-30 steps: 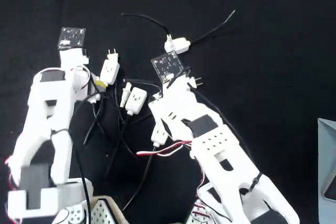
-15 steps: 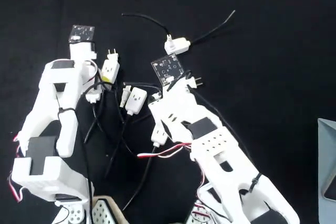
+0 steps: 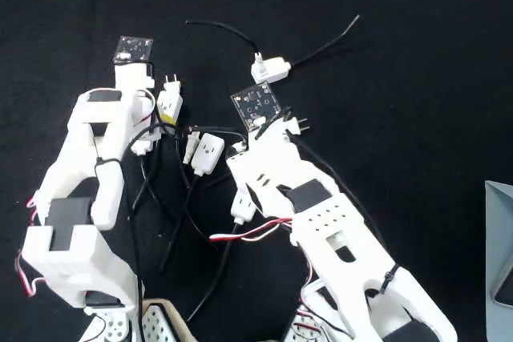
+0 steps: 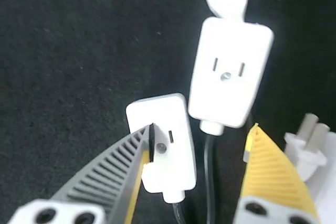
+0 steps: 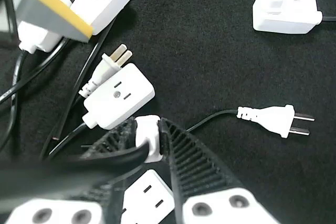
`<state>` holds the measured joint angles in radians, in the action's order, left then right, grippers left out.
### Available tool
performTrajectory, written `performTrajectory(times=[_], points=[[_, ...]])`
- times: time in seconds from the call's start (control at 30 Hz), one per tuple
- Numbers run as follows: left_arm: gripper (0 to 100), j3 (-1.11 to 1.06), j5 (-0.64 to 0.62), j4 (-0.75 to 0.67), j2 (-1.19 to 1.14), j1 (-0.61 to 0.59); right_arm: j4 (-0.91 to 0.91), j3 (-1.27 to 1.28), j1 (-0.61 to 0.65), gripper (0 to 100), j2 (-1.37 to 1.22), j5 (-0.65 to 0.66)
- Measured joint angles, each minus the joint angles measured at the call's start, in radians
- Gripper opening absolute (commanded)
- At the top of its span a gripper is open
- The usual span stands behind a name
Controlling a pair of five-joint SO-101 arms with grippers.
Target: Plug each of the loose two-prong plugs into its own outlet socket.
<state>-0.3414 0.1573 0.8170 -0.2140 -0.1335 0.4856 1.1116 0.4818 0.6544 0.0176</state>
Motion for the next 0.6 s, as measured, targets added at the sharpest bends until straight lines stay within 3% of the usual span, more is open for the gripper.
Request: performTrajectory(times=[0.33, 0.6], points=[[29, 0.028, 0.041, 0.061, 0.058, -0.198, -0.003, 0.0, 0.0, 1.1, 0.0, 0.0], [29, 0.028, 0.077, 0.129, 0.149, -0.21, -0.003, 0.008, 0.0, 1.1, 0.0, 0.0]])
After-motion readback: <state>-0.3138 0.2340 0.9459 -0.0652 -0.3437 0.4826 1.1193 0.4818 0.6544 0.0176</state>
